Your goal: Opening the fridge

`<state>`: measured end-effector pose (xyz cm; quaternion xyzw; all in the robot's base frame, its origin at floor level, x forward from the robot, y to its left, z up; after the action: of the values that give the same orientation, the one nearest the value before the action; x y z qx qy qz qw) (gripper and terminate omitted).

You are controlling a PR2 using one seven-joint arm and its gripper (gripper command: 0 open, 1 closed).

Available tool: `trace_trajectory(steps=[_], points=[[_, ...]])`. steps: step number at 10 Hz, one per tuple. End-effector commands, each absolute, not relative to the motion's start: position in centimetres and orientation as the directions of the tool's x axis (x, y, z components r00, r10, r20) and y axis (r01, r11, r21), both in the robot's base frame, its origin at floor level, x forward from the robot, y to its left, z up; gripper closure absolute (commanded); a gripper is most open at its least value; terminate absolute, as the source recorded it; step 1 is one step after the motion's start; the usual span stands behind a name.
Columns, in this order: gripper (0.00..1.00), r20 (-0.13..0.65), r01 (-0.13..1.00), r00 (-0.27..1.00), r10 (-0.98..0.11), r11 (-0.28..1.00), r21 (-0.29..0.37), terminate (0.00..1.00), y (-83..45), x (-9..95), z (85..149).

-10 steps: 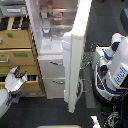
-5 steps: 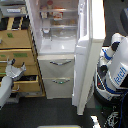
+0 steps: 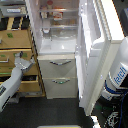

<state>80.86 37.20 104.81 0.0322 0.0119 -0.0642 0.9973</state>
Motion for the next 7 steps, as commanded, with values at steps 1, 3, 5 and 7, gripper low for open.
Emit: trace_trajectory(steps=[1,3,5,7], points=[[0.0,0.111,0.628,0.773,-0.625,0.778,0.013,0.0,4.8,59.0,123.0],[0.0,0.22,0.799,0.587,-0.779,0.601,-0.003,0.0,-10.4,51.7,127.8],[0.0,0.221,0.914,0.404,-0.887,0.403,-0.051,0.0,-37.1,52.8,123.6],[0.0,0.236,0.955,0.294,-0.926,0.293,-0.041,0.0,-47.9,52.5,122.1]])
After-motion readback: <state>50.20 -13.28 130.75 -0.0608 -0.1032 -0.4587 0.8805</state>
